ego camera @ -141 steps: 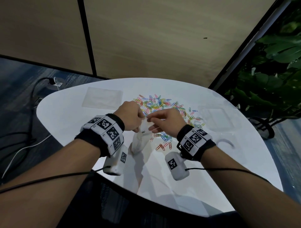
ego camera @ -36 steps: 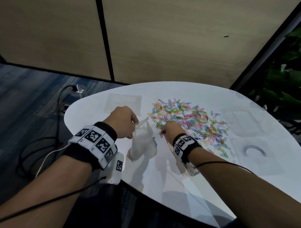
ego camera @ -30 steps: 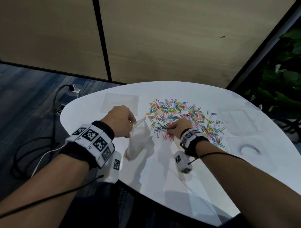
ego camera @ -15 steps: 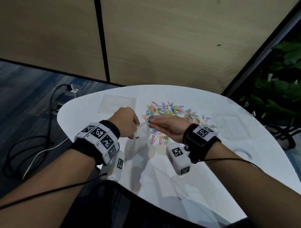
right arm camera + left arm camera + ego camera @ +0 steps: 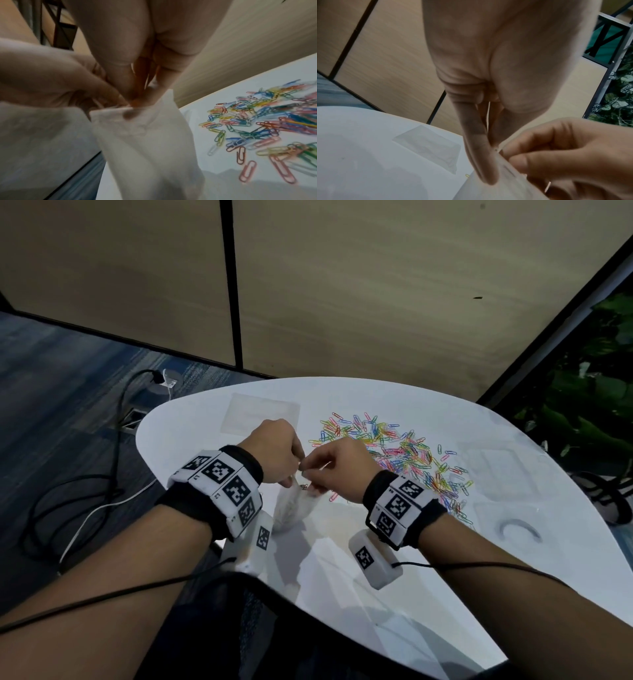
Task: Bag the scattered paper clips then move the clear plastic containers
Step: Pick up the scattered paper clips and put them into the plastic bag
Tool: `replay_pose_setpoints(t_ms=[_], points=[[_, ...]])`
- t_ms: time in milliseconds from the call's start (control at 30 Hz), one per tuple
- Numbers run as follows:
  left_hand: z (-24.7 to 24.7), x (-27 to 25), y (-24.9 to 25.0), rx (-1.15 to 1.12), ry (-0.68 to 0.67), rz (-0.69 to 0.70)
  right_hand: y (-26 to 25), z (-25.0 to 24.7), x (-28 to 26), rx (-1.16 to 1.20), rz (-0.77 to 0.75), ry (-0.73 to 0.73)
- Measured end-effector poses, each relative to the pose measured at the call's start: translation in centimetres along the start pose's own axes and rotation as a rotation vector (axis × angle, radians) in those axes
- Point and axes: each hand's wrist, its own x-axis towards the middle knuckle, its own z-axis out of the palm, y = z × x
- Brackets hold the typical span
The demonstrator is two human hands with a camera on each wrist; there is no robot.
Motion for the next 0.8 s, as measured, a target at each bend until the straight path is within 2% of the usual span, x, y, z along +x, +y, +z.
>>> replay_pose_setpoints(t_ms=[100,133,167,200,233,300,367,433,600,700,800], points=[[-0.9,0.1,-0.8,0.036,0.061,-0.044,1.2,-1.6,1.2,0.252,0.025,0.157],[-1.2,0.1,-1.1,0.054,0.076,-0.052,2.3,-2.1,1.8,0.185,0.036,0.22],[-1.5,0.0,-1.3,0.07,0.086,-0.056,3.7,-2.4,2.4,0.015,0.036,0.247],[-1.7,-0.1,-1.5,0.081,0.09,-0.059,5.1,-2.5,2.8,-0.22,0.035,0.208],[-1.8,-0.2,-1.7,0.085,0.09,-0.063,6.5,-2.1,3.1,-0.449,0.037,0.101],[-1.9,-0.4,-2.1,0.085,0.086,-0.073,8.8,-0.4,2.9,-0.785,-0.02,-0.193],[-2.0,-0.5,-2.4,0.087,0.082,-0.078,10.4,1.7,2.6,-0.948,-0.155,-0.346],[-2.2,-0.5,-2.6,0.084,0.079,-0.082,11.7,2.9,2.3,-1.037,-0.212,-0.367],[-2.0,-0.3,-2.1,0.065,0.062,-0.069,14.1,0.3,1.0,-1.183,-0.19,-0.29],[-1.6,0.0,-1.6,0.057,0.055,-0.059,14.7,-1.2,1.1,-1.089,-0.075,-0.218],[-1.2,0.1,-1.4,0.07,0.049,-0.061,14.4,-1.2,1.9,-0.983,-0.159,-0.105]])
